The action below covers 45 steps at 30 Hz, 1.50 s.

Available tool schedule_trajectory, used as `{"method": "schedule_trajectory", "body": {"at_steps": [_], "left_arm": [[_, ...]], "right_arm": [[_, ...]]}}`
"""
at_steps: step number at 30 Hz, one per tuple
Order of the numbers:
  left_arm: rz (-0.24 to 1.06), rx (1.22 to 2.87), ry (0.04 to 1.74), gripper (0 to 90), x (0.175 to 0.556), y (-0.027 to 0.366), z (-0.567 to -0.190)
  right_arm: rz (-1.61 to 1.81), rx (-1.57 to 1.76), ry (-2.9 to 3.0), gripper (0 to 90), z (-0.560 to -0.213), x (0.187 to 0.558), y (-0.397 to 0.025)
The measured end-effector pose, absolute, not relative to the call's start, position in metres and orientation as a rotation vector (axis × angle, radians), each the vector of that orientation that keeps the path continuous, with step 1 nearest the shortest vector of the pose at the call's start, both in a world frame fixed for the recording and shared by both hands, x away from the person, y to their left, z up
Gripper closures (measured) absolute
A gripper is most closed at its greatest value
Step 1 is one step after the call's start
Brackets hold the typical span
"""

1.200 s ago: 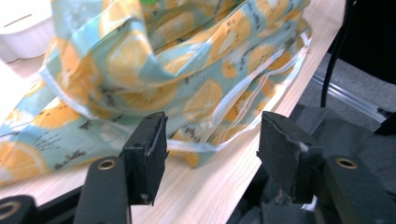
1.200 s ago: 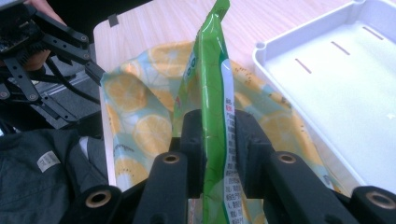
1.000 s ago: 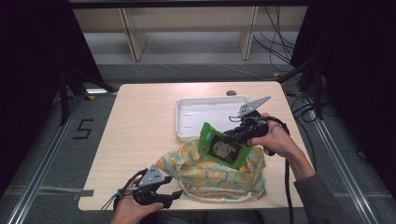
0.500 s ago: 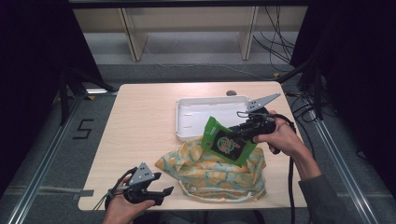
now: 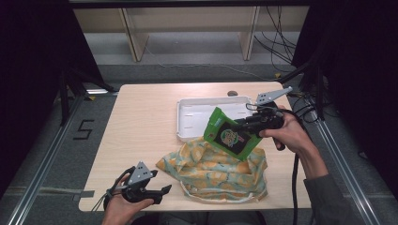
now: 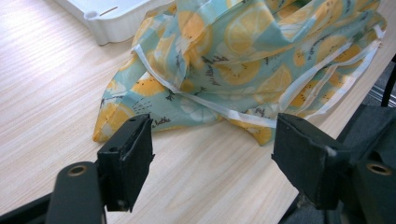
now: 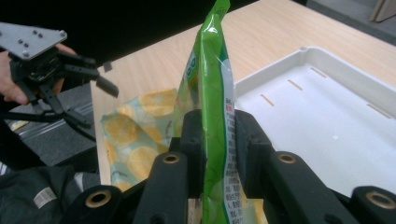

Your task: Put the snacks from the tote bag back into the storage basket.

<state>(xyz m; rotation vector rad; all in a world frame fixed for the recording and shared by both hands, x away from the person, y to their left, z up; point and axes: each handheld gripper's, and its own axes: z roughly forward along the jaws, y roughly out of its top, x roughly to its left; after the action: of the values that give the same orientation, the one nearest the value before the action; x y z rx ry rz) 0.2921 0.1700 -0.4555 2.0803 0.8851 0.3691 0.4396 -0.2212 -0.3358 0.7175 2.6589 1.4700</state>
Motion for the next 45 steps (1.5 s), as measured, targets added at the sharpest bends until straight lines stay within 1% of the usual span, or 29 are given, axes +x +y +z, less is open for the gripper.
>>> {"method": "schedule_trajectory", "body": {"at_steps": [1,5,7,9,11,14,16,17,21,22,25,26,36,38,45], "left_arm": [[0.352,2.076,0.905,27.9,0.291,0.169,-0.456],[0.364,2.085,0.892,26.7,0.291,0.168,-0.456],[0.372,2.102,0.885,24.5,0.292,0.168,-0.456],[0.384,2.092,0.889,24.5,0.292,0.168,-0.456],[0.367,2.073,0.906,24.4,0.292,0.167,-0.457],[0.365,2.08,0.923,23.4,0.293,0.17,-0.457],[0.378,2.083,0.898,23.4,0.294,0.171,-0.457],[0.368,2.081,0.923,23.4,0.293,0.17,-0.456],[0.372,2.099,0.901,23.4,0.293,0.168,-0.457],[0.356,2.078,0.926,23.4,0.292,0.166,-0.458],[0.357,2.079,0.928,23.4,0.292,0.166,-0.459],[0.376,2.106,0.91,23.4,0.293,0.168,-0.458],[0.372,2.109,0.914,23.4,0.294,0.169,-0.457],[0.369,2.106,0.919,23.5,0.293,0.169,-0.458],[0.372,2.107,0.908,23.5,0.294,0.168,-0.459]], "right_arm": [[1.473,0.725,2.651,75.9,-0.334,0.44,-0.223],[1.492,0.738,2.618,75.9,-0.33,0.441,-0.228],[1.512,0.755,2.594,75.9,-0.329,0.44,-0.229],[1.522,0.754,2.585,75.9,-0.328,0.441,-0.231],[1.523,0.762,2.587,76.0,-0.327,0.442,-0.233],[1.539,0.785,2.553,75.9,-0.325,0.444,-0.236],[1.542,0.794,2.54,75.9,-0.324,0.446,-0.238],[1.557,0.785,2.532,76.0,-0.324,0.448,-0.238],[1.56,0.832,2.505,76.0,-0.324,0.45,-0.24],[1.559,0.845,2.515,76.0,-0.323,0.45,-0.24],[1.566,0.855,2.482,76.0,-0.324,0.454,-0.241],[1.56,0.865,2.49,76.0,-0.324,0.455,-0.241],[1.581,1.001,2.387,76.0,-0.329,0.473,-0.247],[1.583,0.991,2.363,76.0,-0.331,0.481,-0.249],[1.588,1.131,2.291,76.0,-0.338,0.504,-0.248]]}}
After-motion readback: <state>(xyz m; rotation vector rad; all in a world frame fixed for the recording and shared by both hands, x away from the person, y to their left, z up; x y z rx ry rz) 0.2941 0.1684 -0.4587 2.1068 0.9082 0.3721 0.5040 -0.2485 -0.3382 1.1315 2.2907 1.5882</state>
